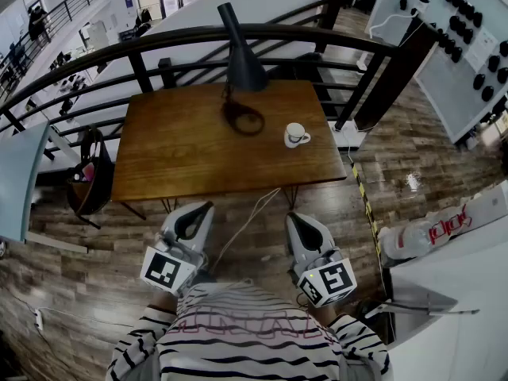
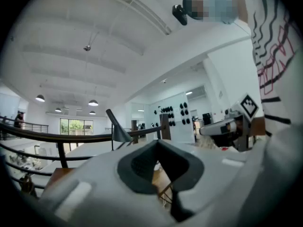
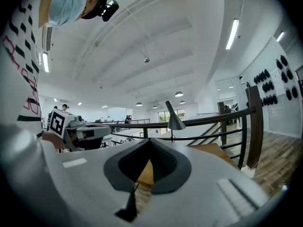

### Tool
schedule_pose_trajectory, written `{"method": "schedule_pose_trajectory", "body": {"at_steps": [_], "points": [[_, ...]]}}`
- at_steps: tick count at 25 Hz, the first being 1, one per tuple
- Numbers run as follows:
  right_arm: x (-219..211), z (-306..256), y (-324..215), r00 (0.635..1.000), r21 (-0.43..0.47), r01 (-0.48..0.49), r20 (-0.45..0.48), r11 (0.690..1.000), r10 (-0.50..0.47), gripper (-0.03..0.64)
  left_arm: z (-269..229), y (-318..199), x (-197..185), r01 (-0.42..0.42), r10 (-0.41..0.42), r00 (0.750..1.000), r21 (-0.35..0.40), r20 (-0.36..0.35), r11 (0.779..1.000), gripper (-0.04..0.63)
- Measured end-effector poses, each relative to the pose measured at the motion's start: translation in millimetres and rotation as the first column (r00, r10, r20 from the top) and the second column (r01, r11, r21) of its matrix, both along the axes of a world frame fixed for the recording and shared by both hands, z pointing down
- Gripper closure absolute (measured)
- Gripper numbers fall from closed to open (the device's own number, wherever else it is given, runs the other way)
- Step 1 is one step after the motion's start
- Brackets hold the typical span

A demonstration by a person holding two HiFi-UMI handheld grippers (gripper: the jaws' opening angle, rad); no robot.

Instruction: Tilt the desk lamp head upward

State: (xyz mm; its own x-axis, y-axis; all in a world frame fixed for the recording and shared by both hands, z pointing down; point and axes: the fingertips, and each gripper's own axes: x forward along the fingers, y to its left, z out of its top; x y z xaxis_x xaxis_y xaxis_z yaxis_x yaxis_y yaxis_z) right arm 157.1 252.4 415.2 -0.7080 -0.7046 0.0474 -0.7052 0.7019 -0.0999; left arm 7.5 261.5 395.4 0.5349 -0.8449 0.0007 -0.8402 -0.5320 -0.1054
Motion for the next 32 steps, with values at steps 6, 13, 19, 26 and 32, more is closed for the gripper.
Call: {"method": "schedule_pose_trajectory", "body": {"at_steps": [6,13,19,26,32], "points": [[3.0,0.7,-2.0,1.0,-0.001,-0.006,0.016,1.0,0.006,0.617,0.4,-1.4,1.8,0.0,0.0,1.0,0.003,0.003,1.0,0.594],[8.9,-5.2,-1.1,0.993,0.003,0.0,0.118,1.0,0.0,0.615,3.7,1.6,-0.9,0.014,-0.014,1.0,-0.003,-0.001,1.0,0.592],[1.3,1.5,-1.6,0.993,-0.015,0.008,0.12,1.0,-0.006,0.517,15.4,-1.9,-9.8,0.017,-0.017,1.0,-0.038,-0.013,0.999,0.589],[-21.8,6.1,-28.5,0.993,-0.038,-0.025,0.116,0.999,0.03,0.436,28.2,-39.1,-22.9,-0.059,0.056,0.998,-0.072,-0.038,0.996,0.467],[-54.6,7.0,-72.5,0.989,-0.065,-0.086,0.115,0.994,0.093,0.388,33.0,-87.6,-51.4,-0.134,0.131,0.991,-0.1,-0.039,0.986,0.431]]}}
